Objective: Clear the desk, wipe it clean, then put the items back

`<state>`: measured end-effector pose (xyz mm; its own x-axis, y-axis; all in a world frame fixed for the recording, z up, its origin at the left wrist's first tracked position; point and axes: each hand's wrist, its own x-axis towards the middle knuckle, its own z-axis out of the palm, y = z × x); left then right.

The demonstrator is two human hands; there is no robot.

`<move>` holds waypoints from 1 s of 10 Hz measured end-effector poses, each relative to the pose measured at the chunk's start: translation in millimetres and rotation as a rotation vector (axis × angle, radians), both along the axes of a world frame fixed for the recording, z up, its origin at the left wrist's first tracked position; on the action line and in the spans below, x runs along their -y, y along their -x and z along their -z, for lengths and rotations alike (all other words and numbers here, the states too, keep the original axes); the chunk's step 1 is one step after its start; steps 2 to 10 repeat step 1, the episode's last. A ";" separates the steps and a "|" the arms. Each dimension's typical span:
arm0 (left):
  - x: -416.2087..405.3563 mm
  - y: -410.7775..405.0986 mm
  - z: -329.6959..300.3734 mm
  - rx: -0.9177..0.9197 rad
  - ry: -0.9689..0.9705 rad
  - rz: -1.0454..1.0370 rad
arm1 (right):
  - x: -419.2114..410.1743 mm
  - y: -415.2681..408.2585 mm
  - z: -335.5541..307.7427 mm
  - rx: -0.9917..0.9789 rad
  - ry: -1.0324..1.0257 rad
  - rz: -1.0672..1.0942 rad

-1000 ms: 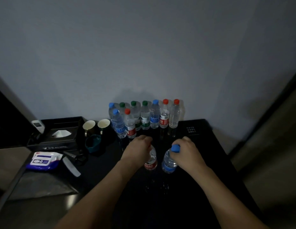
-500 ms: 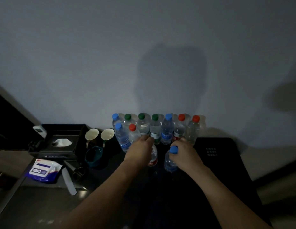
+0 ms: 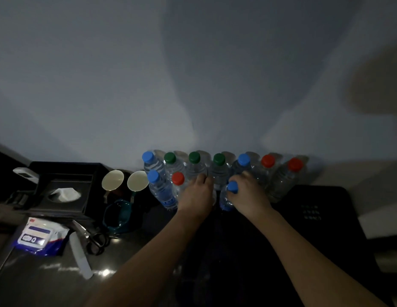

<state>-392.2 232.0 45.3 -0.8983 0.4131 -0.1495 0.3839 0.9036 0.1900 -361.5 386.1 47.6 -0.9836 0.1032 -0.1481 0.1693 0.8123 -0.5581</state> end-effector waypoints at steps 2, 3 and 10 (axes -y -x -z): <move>-4.1 0.9 2.7 -0.051 -0.018 -0.007 | 3.1 4.1 8.4 -0.039 -0.033 -0.015; -4.1 0.9 2.7 -0.051 -0.018 -0.007 | 3.1 4.1 8.4 -0.039 -0.033 -0.015; -4.1 0.9 2.7 -0.051 -0.018 -0.007 | 3.1 4.1 8.4 -0.039 -0.033 -0.015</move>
